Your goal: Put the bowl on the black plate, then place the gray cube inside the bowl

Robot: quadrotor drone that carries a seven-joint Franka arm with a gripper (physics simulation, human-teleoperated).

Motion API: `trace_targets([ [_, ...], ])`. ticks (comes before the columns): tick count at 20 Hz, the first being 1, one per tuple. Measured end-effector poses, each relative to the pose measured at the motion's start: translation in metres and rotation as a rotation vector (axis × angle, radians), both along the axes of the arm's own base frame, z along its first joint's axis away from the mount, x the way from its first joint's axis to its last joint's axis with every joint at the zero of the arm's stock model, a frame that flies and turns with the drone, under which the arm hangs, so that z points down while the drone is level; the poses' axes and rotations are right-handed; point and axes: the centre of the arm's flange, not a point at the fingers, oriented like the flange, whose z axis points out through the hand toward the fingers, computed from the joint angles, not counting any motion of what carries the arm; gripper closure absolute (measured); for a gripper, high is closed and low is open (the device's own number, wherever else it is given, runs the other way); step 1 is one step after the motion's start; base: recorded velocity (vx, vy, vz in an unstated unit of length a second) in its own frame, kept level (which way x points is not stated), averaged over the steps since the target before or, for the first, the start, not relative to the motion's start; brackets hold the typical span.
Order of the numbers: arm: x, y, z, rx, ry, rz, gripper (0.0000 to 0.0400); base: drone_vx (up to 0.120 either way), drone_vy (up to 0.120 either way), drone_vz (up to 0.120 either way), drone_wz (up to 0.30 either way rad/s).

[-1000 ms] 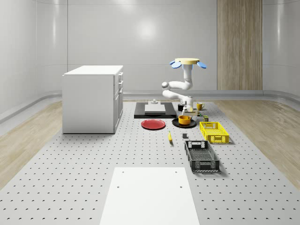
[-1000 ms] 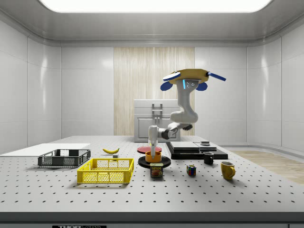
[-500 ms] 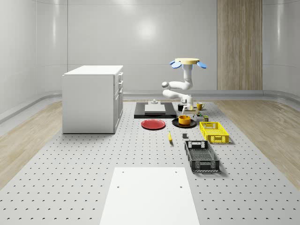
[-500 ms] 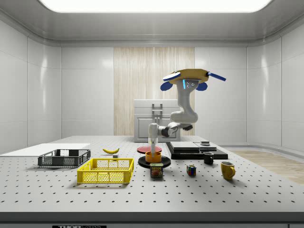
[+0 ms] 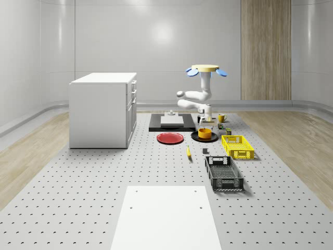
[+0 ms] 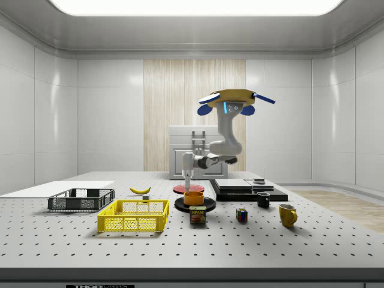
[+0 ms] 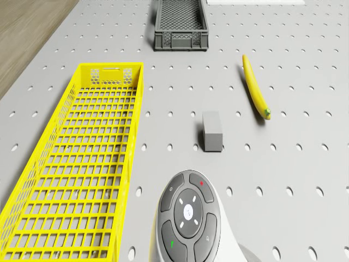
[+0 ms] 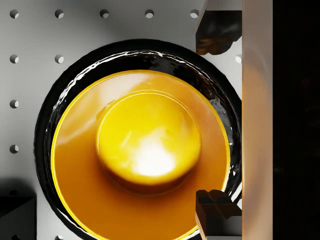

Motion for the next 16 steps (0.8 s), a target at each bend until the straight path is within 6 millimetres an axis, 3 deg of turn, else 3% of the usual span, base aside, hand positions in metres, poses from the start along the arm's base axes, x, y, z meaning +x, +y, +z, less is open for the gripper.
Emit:
trace_targets([
  [12,0.0,-0.0001,-0.0027,0.0,0.0,0.0,0.0,0.12,-0.12,0.0,0.0],
  [16,0.0,-0.0001,-0.0028,0.0,0.0,0.0,0.0,0.12,0.0,0.0,0.0],
])
